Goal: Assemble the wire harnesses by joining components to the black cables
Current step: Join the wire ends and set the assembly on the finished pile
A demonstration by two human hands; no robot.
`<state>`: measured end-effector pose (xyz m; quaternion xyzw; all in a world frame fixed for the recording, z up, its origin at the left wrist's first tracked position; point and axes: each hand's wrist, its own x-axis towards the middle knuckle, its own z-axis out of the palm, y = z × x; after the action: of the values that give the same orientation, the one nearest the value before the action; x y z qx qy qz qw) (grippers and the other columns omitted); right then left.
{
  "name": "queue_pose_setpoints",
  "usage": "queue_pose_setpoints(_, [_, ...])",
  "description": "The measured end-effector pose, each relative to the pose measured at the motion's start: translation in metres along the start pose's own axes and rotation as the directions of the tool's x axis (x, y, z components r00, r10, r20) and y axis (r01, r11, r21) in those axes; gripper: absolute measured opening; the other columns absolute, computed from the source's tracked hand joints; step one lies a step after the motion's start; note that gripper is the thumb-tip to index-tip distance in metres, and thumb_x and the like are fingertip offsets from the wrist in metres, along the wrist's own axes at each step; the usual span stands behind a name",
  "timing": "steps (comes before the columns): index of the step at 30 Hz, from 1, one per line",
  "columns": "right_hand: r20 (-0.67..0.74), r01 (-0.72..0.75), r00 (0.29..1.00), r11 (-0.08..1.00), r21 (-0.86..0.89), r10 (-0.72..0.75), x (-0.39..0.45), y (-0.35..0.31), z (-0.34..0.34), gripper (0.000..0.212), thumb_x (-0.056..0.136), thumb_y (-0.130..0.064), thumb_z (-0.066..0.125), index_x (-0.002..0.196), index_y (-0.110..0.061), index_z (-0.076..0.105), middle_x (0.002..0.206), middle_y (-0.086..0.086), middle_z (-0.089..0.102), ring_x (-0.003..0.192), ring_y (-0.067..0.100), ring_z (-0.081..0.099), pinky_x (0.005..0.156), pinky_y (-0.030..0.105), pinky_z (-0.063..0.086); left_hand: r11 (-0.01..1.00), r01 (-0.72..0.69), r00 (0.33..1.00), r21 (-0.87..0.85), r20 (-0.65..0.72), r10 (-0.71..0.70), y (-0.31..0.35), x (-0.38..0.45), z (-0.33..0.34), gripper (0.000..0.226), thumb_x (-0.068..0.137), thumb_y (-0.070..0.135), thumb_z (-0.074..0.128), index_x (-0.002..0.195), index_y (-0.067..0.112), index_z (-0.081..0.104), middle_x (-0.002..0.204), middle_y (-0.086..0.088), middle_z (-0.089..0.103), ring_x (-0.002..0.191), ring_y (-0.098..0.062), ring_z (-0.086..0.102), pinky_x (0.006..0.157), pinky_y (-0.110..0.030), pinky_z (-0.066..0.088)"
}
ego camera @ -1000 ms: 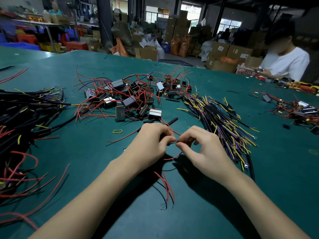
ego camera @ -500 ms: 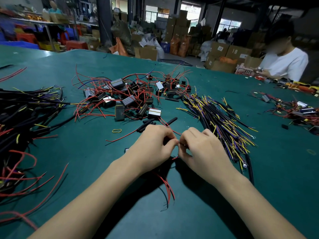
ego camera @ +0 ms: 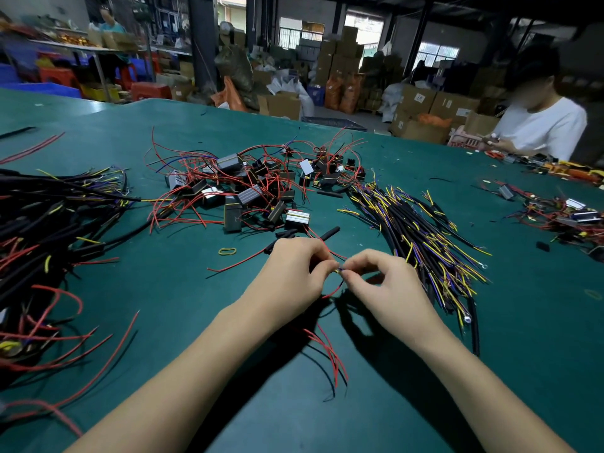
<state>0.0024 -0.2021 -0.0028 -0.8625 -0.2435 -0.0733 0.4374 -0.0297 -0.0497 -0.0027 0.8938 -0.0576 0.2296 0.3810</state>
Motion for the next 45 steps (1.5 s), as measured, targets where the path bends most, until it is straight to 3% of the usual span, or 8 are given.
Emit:
queue_pose_setpoints(5, [0.097,-0.214,0.977,0.909,0.357,0.192,0.005,0.001,-0.004,0.009,0.085,-0.011,0.068,0.078,-0.014,0.073,0.075,-0.003,0.070,0.072,0.005,0.059,0.071,0.012,0.045,0.998,-0.069,0.995,-0.006,-0.072,0.068,0.002,0.001,0.001,0.009,0.088,0.016,0.065,0.081,0.012,0.069,0.074,0.007,0.061,0.071,-0.007,0.053,0.066,-0.009,0.036])
queue_pose_setpoints(11, [0.163,-0.284,0.956,0.913,0.294,0.244,0.007,0.003,-0.013,0.018,0.087,-0.024,0.067,0.077,-0.011,0.075,0.060,-0.012,0.064,0.055,-0.005,0.050,0.054,0.005,0.037,0.983,-0.176,0.983,0.049,-0.046,0.178,0.004,-0.002,0.004,0.008,0.089,0.010,0.064,0.082,0.007,0.065,0.079,-0.001,0.063,0.075,-0.013,0.053,0.069,-0.016,0.036])
queue_pose_setpoints(21, [0.283,-0.427,0.904,0.685,0.590,0.320,0.006,0.003,-0.010,0.035,0.063,-0.033,0.073,0.085,-0.006,0.075,0.084,0.009,0.066,0.085,0.017,0.058,0.087,0.030,0.042,0.962,-0.258,0.966,0.084,-0.013,0.260,0.005,-0.001,-0.002,0.010,0.089,0.008,0.063,0.081,0.002,0.064,0.078,-0.005,0.061,0.073,-0.017,0.053,0.068,-0.024,0.039])
queue_pose_setpoints(26, [0.156,-0.260,0.965,0.836,0.484,0.210,0.006,0.004,-0.010,0.006,0.079,-0.019,0.074,0.075,-0.015,0.073,0.071,-0.005,0.067,0.070,0.005,0.056,0.072,0.020,0.041,0.969,-0.240,0.971,0.057,0.004,0.240,0.003,0.000,-0.001,0.009,0.089,0.009,0.063,0.083,0.003,0.066,0.079,-0.005,0.064,0.074,-0.019,0.057,0.069,-0.026,0.042])
queue_pose_setpoints(30, [-0.028,0.143,0.989,0.988,0.051,-0.142,0.006,0.007,-0.012,0.007,0.085,-0.014,0.069,0.080,-0.018,0.068,0.084,-0.010,0.066,0.088,0.009,0.059,0.084,0.028,0.040,0.996,-0.070,0.997,-0.048,0.026,0.072,0.005,0.000,0.002,0.012,0.090,0.015,0.063,0.079,0.012,0.067,0.071,0.006,0.063,0.070,-0.011,0.058,0.067,-0.019,0.043])
queue_pose_setpoints(36, [-0.051,0.503,0.798,0.710,-0.493,-0.600,0.006,0.006,-0.011,0.007,0.088,-0.014,0.061,0.084,-0.014,0.066,0.087,-0.002,0.060,0.085,0.018,0.055,0.077,0.032,0.033,0.898,0.280,0.942,-0.339,0.279,-0.189,0.005,0.006,-0.009,0.020,0.091,0.020,0.062,0.072,0.018,0.066,0.059,0.011,0.065,0.052,0.004,0.058,0.052,-0.006,0.039])
queue_pose_setpoints(41, [-0.069,0.436,0.874,0.840,-0.322,-0.480,0.004,0.011,-0.011,0.004,0.085,-0.015,0.063,0.084,-0.012,0.066,0.088,-0.001,0.058,0.088,0.017,0.055,0.077,0.030,0.037,0.952,0.179,0.969,-0.247,0.212,-0.127,0.005,0.003,-0.008,0.006,0.087,0.016,0.067,0.081,0.017,0.069,0.071,0.006,0.068,0.063,-0.004,0.061,0.065,-0.018,0.049])
queue_pose_setpoints(45, [-0.090,0.324,0.940,0.944,-0.068,-0.329,0.005,0.007,-0.007,0.005,0.085,-0.006,0.067,0.081,-0.009,0.065,0.086,0.001,0.059,0.082,0.008,0.055,0.076,0.014,0.039,0.995,0.005,0.999,-0.098,0.039,-0.002,0.007,-0.001,-0.004,0.007,0.080,0.011,0.069,0.085,0.014,0.066,0.073,0.003,0.067,0.067,-0.010,0.060,0.069,-0.025,0.050])
